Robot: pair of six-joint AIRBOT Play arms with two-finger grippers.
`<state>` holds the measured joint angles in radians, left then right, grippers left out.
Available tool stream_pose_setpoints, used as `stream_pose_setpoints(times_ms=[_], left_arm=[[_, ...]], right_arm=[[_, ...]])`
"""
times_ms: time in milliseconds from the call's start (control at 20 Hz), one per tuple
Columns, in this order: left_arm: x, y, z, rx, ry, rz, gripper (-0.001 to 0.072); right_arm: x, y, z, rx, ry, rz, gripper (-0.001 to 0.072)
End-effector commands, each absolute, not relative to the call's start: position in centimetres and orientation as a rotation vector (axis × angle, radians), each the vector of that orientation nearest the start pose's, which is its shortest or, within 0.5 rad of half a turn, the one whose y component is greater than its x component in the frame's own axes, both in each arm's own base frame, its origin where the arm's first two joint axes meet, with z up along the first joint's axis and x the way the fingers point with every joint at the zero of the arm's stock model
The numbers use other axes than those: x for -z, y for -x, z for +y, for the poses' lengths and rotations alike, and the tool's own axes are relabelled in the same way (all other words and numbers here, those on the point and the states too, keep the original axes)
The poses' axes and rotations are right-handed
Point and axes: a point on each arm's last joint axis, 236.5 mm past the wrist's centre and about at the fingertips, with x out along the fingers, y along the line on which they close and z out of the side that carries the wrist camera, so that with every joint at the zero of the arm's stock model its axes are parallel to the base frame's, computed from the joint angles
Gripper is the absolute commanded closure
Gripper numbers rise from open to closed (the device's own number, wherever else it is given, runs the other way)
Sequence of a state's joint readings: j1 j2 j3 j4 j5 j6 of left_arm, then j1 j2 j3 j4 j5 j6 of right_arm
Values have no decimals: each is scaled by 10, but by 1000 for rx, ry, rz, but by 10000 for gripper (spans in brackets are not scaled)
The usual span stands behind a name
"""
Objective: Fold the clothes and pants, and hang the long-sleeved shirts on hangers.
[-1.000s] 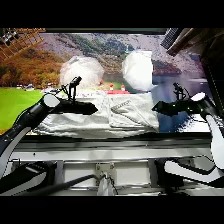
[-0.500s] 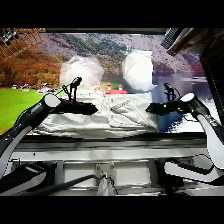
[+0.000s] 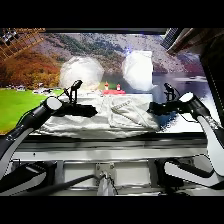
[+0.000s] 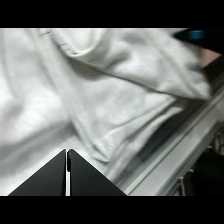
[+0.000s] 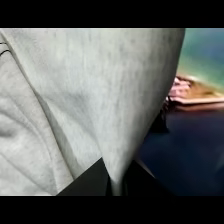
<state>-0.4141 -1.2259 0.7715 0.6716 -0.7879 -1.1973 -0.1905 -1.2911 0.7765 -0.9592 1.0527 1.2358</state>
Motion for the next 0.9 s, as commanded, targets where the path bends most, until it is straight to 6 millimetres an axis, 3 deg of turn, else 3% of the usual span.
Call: stream_pose_setpoints(times_ms=[0,200,350,500,650,850], left_arm=[[46,-288,-282,691,404,1219,681],[44,-275,-340,744,517,1185,681],[36,-242,-383,865,552,1186,681],[45,-219,-412,908,596,1211,682],[54,-220,-435,905,690,1220,682],[42,-215,-484,1030,766,1222,681]], right_arm=[[52,-299,44,-197,-524,1417,677],[-4,-291,24,-90,-481,1391,678],[-53,-296,11,5,-504,1362,678],[-96,-298,17,16,-525,1340,678],[-133,-296,24,20,-531,1321,678],[-156,-292,36,20,-531,1313,678]])
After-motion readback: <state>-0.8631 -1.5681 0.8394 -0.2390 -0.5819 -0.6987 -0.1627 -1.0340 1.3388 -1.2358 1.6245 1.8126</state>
